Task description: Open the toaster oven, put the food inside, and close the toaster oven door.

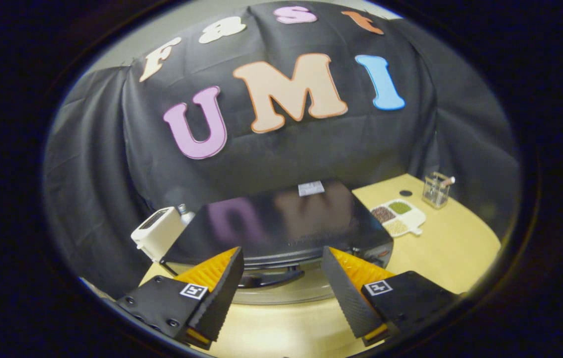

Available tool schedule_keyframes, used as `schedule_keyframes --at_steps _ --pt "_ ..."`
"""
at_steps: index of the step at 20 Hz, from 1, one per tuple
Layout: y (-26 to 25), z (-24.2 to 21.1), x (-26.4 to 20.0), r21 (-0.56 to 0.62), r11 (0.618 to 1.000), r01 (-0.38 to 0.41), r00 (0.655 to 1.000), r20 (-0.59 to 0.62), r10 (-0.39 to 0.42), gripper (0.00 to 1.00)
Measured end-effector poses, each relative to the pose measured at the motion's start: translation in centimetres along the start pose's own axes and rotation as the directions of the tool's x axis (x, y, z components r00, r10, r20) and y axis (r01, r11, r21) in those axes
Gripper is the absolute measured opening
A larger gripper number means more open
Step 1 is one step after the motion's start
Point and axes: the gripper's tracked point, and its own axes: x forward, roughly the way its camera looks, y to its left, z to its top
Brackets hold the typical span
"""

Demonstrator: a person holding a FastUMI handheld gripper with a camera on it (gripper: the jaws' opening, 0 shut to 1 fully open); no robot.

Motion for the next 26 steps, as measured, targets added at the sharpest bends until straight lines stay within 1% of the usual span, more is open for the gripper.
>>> schedule_keyframes --at_steps 3,7,9,12,15,19,20,26 --pt "0.9 3.9 -1.9 -0.061 0.998 -0.011 0.998 0.065 0.015 0.98" --pt "1.8 8.7 -5.3 -0.039 0.999 -0.014 0.986 0.167 0.021 0.98" --pt "1.2 10.2 -7.3 -0.053 0.999 0.014 0.977 0.213 -0.002 0.98" --pt "0.2 10.8 -9.9 -0.07 0.996 0.052 0.971 0.236 -0.034 0.98" --pt "-1.1 11.5 -11.7 -0.048 0.996 0.08 0.957 0.283 -0.064 0.98" --pt "-3.3 12.2 -13.2 -0.02 0.992 0.128 0.944 0.31 -0.115 0.98" --pt "-4.1 12.2 -14.2 -0.018 0.99 0.137 0.941 0.316 -0.124 0.98" --pt "-6.2 13.5 -15.3 -0.016 0.985 0.174 0.925 0.344 -0.158 0.98"
